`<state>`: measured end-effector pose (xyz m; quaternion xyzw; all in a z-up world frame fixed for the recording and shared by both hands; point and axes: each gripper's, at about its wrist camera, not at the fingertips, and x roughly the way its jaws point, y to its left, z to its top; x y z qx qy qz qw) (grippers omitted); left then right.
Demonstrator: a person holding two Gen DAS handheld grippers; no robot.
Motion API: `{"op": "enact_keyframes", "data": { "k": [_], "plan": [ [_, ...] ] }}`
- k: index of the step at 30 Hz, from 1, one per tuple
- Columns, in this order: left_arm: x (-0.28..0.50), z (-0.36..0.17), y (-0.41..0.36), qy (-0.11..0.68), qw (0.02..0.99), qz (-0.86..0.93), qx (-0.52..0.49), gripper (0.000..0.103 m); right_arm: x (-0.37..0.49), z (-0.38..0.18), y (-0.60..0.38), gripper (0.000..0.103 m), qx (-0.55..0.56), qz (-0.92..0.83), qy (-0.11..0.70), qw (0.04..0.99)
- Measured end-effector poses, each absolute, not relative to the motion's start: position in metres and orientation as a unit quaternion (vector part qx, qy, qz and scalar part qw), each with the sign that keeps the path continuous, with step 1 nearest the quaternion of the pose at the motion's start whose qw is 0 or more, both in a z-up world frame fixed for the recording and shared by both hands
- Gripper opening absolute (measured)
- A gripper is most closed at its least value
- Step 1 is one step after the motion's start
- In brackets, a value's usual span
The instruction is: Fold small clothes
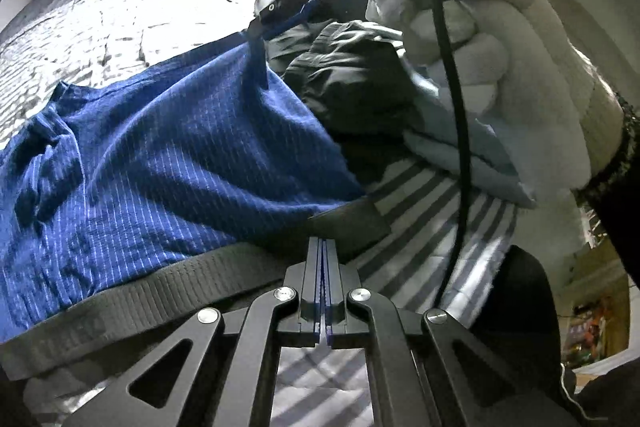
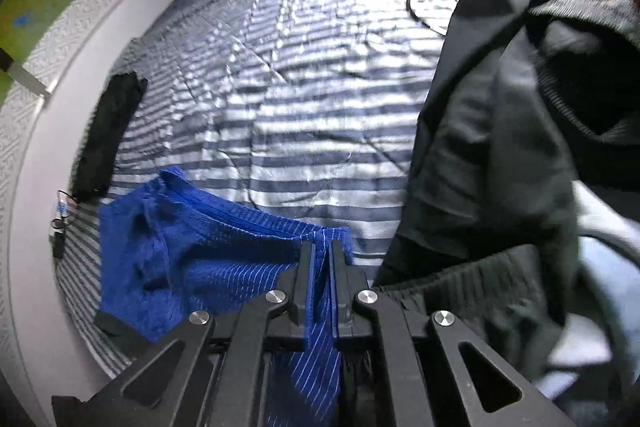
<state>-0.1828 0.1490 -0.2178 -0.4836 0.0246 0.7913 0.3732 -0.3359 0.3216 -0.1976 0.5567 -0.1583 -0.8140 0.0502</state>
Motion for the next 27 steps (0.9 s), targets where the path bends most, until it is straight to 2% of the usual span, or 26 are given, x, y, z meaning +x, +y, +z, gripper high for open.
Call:
{"op": "enact_keyframes", "data": {
  "k": [4,5,7,8,11,12,13,16,19,23,27],
  "plan": [
    [-0.181,-0.212,0.156,0.020,0.380,0.787,-0.486,0.000,-0.341,-0.192,0.325,0.006,0.554,-0.817,-0.157,0.042],
    [-0.185,-0.214,0.156,0.019,0.378,0.784,-0.492,0.003,-0.344,-0.194,0.325,0.005,0.557,-0.814,-0.159,0.042],
    [-0.196,-0.223,0.163,0.021,0.363,0.784,-0.503,0.037,-0.347,-0.199,0.324,0.005,0.562,-0.811,-0.155,0.039],
    [-0.198,-0.225,0.164,0.021,0.356,0.788,-0.502,0.039,-0.347,-0.200,0.324,0.005,0.564,-0.811,-0.154,0.040],
    [-0.210,-0.235,0.171,0.013,0.349,0.788,-0.507,0.036,-0.348,-0.203,0.326,0.006,0.565,-0.810,-0.154,0.039],
    [-0.213,-0.238,0.172,0.012,0.349,0.787,-0.509,0.012,-0.348,-0.204,0.327,0.005,0.566,-0.809,-0.154,0.038],
    [-0.214,-0.241,0.175,0.013,0.352,0.783,-0.513,0.000,-0.348,-0.205,0.328,0.005,0.567,-0.808,-0.153,0.036],
    [-0.209,-0.239,0.181,0.019,0.353,0.788,-0.503,0.000,-0.347,-0.205,0.333,0.005,0.568,-0.808,-0.154,0.033],
    [-0.201,-0.219,0.176,-0.009,0.362,0.796,-0.485,0.000,-0.341,-0.196,0.337,0.005,0.559,-0.814,-0.155,0.039],
    [-0.185,-0.186,0.187,-0.004,0.398,0.804,-0.442,0.000,-0.333,-0.182,0.343,0.005,0.545,-0.822,-0.158,0.051],
    [-0.185,-0.191,0.206,0.013,0.409,0.798,-0.443,0.000,-0.329,-0.179,0.357,0.005,0.539,-0.824,-0.169,0.044]
  ]
}}
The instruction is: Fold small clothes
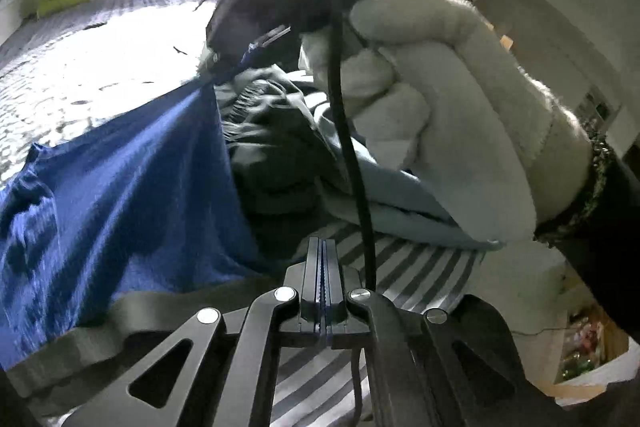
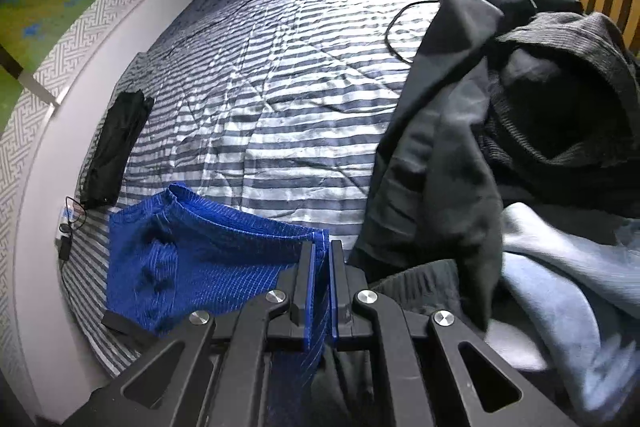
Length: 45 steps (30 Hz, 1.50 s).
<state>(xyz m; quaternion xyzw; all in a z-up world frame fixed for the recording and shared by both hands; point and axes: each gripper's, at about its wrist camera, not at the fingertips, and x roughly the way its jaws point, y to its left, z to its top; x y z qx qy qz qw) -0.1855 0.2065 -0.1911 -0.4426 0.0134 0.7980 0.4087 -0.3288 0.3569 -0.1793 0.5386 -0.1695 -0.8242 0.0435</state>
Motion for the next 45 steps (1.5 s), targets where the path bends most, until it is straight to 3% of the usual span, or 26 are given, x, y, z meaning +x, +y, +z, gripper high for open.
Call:
{"op": "enact_keyframes", "data": {
  "k": [8,11,14,16,19,22,26,27,28,30,39,42,44,45],
  "plan": [
    [-0.201,-0.215,0.168,-0.004,0.364,0.802,-0.474,0.001,-0.330,-0.220,0.377,0.005,0.573,-0.801,-0.171,0.019],
    [-0.207,-0.220,0.140,-0.005,0.336,0.812,-0.477,0.007,-0.332,-0.216,0.375,0.005,0.568,-0.804,-0.174,0.027],
    [-0.211,-0.225,0.136,-0.023,0.342,0.802,-0.489,0.026,-0.333,-0.214,0.373,0.005,0.569,-0.805,-0.167,0.028],
    [-0.206,-0.226,0.148,-0.025,0.355,0.797,-0.488,0.052,-0.334,-0.217,0.373,0.005,0.571,-0.804,-0.165,0.027],
    [-0.200,-0.228,0.178,0.008,0.369,0.794,-0.483,0.061,-0.333,-0.218,0.371,0.005,0.575,-0.801,-0.164,0.027],
    [-0.203,-0.239,0.196,0.038,0.339,0.805,-0.485,0.060,-0.332,-0.214,0.369,0.005,0.574,-0.803,-0.159,0.028],
    [-0.210,-0.243,0.178,-0.005,0.330,0.807,-0.490,0.059,-0.332,-0.208,0.368,0.005,0.572,-0.805,-0.154,0.033],
    [-0.211,-0.246,0.176,0.001,0.328,0.807,-0.492,0.045,-0.332,-0.207,0.368,0.005,0.572,-0.805,-0.153,0.034],
    [-0.210,-0.251,0.178,0.014,0.327,0.804,-0.498,0.022,-0.333,-0.207,0.368,0.005,0.571,-0.805,-0.154,0.034],
    [-0.209,-0.257,0.182,0.029,0.333,0.798,-0.501,0.000,-0.334,-0.208,0.368,0.005,0.572,-0.805,-0.155,0.033],
    [-0.186,-0.206,0.158,-0.034,0.382,0.804,-0.454,0.000,-0.333,-0.182,0.361,0.005,0.546,-0.820,-0.165,0.053],
    [-0.181,-0.201,0.163,-0.004,0.379,0.813,-0.443,0.000,-0.335,-0.176,0.358,0.005,0.545,-0.824,-0.149,0.049],
    [-0.184,-0.214,0.175,0.026,0.367,0.808,-0.459,0.009,-0.336,-0.184,0.355,0.005,0.556,-0.819,-0.136,0.044],
    [-0.186,-0.220,0.183,0.040,0.359,0.809,-0.463,0.032,-0.336,-0.187,0.355,0.005,0.558,-0.818,-0.134,0.043]
  ]
}}
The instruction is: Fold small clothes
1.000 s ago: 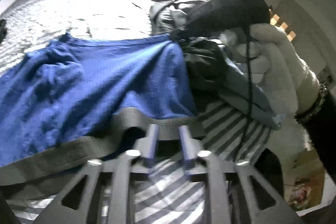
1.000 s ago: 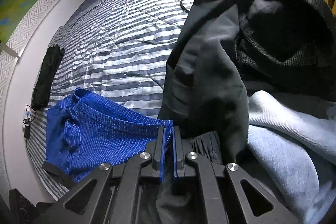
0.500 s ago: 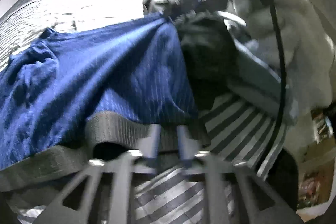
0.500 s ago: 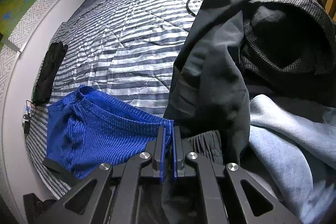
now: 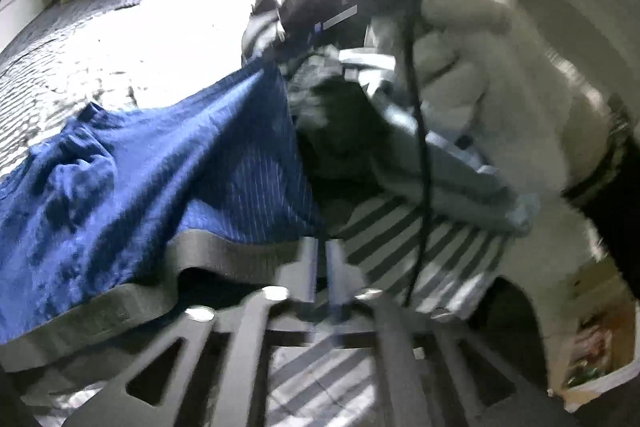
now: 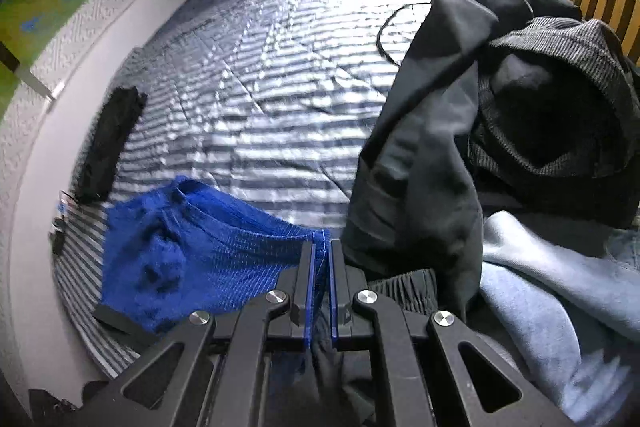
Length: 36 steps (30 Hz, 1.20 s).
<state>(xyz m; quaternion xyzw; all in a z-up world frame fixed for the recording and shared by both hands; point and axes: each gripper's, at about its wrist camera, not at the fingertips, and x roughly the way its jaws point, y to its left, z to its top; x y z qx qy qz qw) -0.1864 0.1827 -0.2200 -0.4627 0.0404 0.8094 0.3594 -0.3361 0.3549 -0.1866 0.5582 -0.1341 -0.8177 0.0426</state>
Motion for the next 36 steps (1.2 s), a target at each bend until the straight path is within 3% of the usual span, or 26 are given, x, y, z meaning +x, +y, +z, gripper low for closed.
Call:
{"op": "enact_keyframes", "data": {
  "k": [1,5,7,9,12,18,27,32,36],
  "plan": [
    [-0.190,-0.225,0.190,0.060,0.345,0.815,-0.462,0.049,-0.336,-0.191,0.355,0.005,0.561,-0.816,-0.134,0.041],
    [-0.206,-0.253,0.204,0.081,0.327,0.810,-0.480,0.048,-0.335,-0.203,0.357,0.005,0.570,-0.809,-0.139,0.034],
    [-0.207,-0.260,0.205,0.092,0.319,0.813,-0.478,0.009,-0.334,-0.205,0.358,0.005,0.571,-0.809,-0.136,0.031],
    [-0.207,-0.259,0.200,0.081,0.324,0.813,-0.476,0.004,-0.334,-0.203,0.361,0.005,0.567,-0.811,-0.142,0.030],
    [-0.203,-0.242,0.184,0.027,0.331,0.817,-0.471,0.004,-0.333,-0.199,0.363,0.005,0.561,-0.814,-0.147,0.033],
    [-0.168,-0.195,0.176,0.023,0.357,0.838,-0.412,0.004,-0.328,-0.184,0.361,0.005,0.541,-0.822,-0.169,0.060],
    [-0.178,-0.240,0.226,0.067,0.384,0.803,-0.450,0.005,-0.321,-0.192,0.383,0.005,0.545,-0.823,-0.158,0.004],
    [-0.167,-0.239,0.208,0.055,0.391,0.792,-0.466,0.017,-0.318,-0.207,0.381,0.005,0.554,-0.822,-0.133,-0.008],
    [-0.153,-0.221,0.173,0.058,0.376,0.810,-0.447,0.019,-0.321,-0.209,0.372,0.005,0.559,-0.820,-0.118,-0.025]
  ]
}}
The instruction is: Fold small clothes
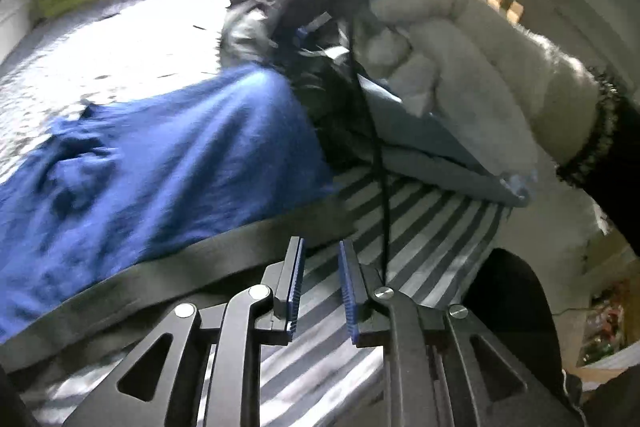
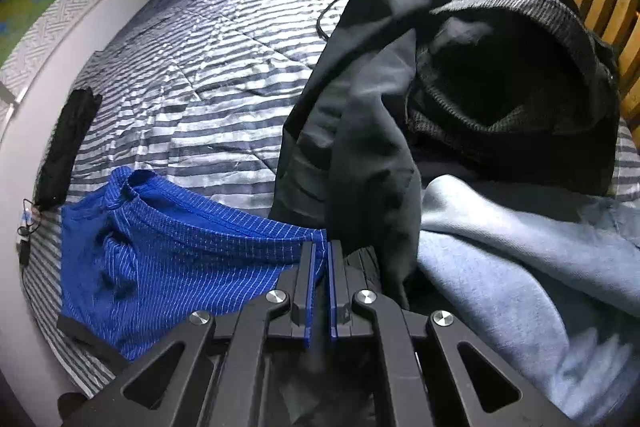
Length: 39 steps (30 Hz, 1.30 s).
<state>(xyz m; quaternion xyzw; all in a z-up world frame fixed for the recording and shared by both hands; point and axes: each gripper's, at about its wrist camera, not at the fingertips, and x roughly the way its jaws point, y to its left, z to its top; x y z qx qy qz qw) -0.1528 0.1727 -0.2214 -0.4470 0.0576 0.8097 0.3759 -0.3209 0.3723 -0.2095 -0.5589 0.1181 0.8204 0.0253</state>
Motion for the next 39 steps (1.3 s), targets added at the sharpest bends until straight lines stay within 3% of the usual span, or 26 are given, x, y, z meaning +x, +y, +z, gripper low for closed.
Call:
{"op": "enact_keyframes", "data": {
  "k": [5,9,12,14,20,25,27,28,29,30,31,33,39],
  "plan": [
    [-0.157,-0.214,0.115,0.032,0.333,0.828,-0.450,0.020,-0.321,-0.207,0.373,0.005,-0.561,0.818,0.123,0.025],
    [-0.161,-0.211,0.113,0.026,0.337,0.826,-0.452,0.022,-0.318,-0.208,0.385,0.006,-0.567,0.809,0.156,0.007],
    [-0.158,-0.210,0.142,0.031,0.370,0.817,-0.441,0.040,-0.314,-0.204,0.397,0.007,-0.560,0.804,0.198,-0.002],
    [-0.157,-0.213,0.168,0.048,0.387,0.813,-0.432,0.048,-0.311,-0.201,0.402,0.015,-0.558,0.799,0.222,-0.013],
    [-0.173,-0.239,0.212,0.067,0.385,0.803,-0.450,0.049,-0.316,-0.198,0.394,0.033,-0.560,0.797,0.221,-0.048],
    [-0.182,-0.255,0.230,0.076,0.375,0.800,-0.462,0.049,-0.332,-0.213,0.381,0.034,-0.574,0.789,0.211,-0.056],
    [-0.181,-0.255,0.235,0.086,0.376,0.803,-0.455,0.046,-0.336,-0.218,0.373,0.033,-0.577,0.790,0.201,-0.055],
    [-0.181,-0.255,0.236,0.086,0.376,0.803,-0.454,0.033,-0.335,-0.218,0.368,0.027,-0.577,0.794,0.186,-0.046],
    [-0.182,-0.256,0.235,0.080,0.375,0.801,-0.459,0.023,-0.335,-0.218,0.368,0.012,-0.579,0.796,0.174,-0.038],
    [-0.184,-0.255,0.233,0.071,0.377,0.798,-0.465,0.013,-0.335,-0.218,0.366,0.010,-0.580,0.796,0.167,-0.035],
    [-0.185,-0.254,0.230,0.064,0.377,0.799,-0.464,0.009,-0.334,-0.217,0.366,0.010,-0.576,0.799,0.168,-0.032],
    [-0.185,-0.248,0.223,0.050,0.379,0.801,-0.460,0.005,-0.331,-0.213,0.368,0.008,-0.570,0.804,0.170,-0.022],
    [-0.180,-0.212,0.178,-0.020,0.400,0.805,-0.437,0.004,-0.322,-0.187,0.371,0.007,-0.551,0.813,0.190,-0.005]
  ]
}}
